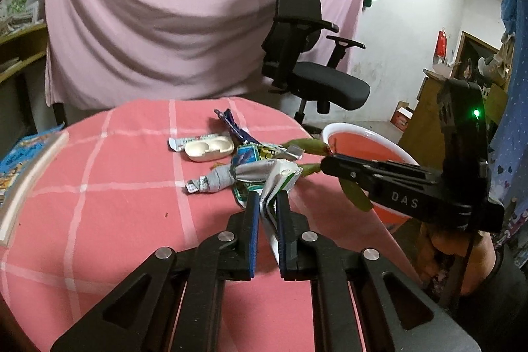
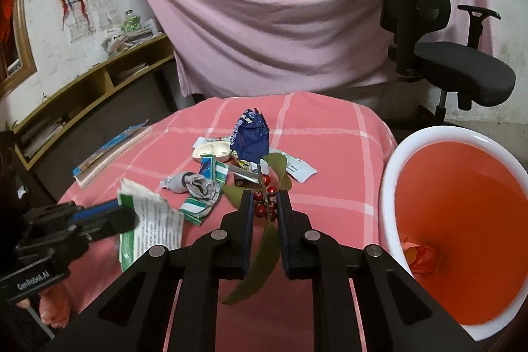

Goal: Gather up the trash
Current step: 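Grasp green-white paper packet with left tool while right tool grasps berry sprig, then lift both held items and carry them over the orange bucket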

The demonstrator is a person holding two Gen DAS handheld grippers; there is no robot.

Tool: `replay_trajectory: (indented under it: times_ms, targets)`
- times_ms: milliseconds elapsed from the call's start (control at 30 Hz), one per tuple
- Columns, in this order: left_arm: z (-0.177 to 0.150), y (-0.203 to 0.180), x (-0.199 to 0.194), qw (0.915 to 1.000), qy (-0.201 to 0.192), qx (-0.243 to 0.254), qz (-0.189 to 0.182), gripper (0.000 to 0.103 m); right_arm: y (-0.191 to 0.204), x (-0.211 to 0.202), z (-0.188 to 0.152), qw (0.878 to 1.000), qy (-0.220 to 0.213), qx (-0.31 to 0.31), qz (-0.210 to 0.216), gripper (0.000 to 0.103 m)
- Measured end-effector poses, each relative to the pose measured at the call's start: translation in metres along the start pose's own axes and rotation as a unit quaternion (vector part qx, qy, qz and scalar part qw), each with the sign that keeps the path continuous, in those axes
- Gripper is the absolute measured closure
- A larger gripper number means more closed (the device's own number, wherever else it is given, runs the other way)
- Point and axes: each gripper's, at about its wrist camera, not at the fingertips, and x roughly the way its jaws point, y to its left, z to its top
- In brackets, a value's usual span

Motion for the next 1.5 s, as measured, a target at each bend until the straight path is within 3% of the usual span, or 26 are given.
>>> replay_trajectory:
  times_ms: [233,333,500,633,733,933,1267,1367,1500]
  targets:
    - [0.0,0.009,-0.017,0.9981,-0.05,-0.022,0.028,0.096,0.008,-0.023,-0.006,0.998,-0.058,-0.024,-0.009,0.091]
    - [-0.003,0.009,-0.038,0.9924,-0.11,-0.042,0.034,0.096,0.012,-0.037,-0.008,0.995,-0.093,-0.033,-0.015,0.091]
    - [0.003,-0.01,-0.051,0.983,-0.175,-0.037,0.043,0.096,0.016,-0.071,-0.01,0.982,-0.182,-0.043,-0.01,0.091]
    - [0.014,-0.033,-0.048,0.9804,-0.193,-0.024,0.033,0.096,0.009,-0.096,-0.01,0.968,-0.246,-0.038,-0.031,0.091]
    - [0.029,-0.054,-0.036,0.9796,-0.2,-0.014,0.02,0.096,-0.006,-0.106,-0.009,0.962,-0.267,-0.018,-0.053,0.091]
    - [0.05,-0.092,0.0,0.9846,-0.174,0.009,-0.002,0.096,-0.063,-0.108,-0.01,0.96,-0.259,0.068,-0.082,0.091]
    - [0.063,-0.141,0.074,0.9921,-0.114,0.027,-0.043,0.095,-0.136,-0.111,-0.02,0.952,-0.234,0.149,-0.131,0.091]
    - [0.065,-0.146,0.102,0.9951,-0.081,0.022,-0.052,0.096,-0.15,-0.112,-0.026,0.954,-0.218,0.153,-0.137,0.091]
    - [0.06,-0.149,0.139,0.9987,-0.009,0.012,-0.049,0.096,-0.166,-0.112,-0.035,0.952,-0.206,0.179,-0.135,0.091]
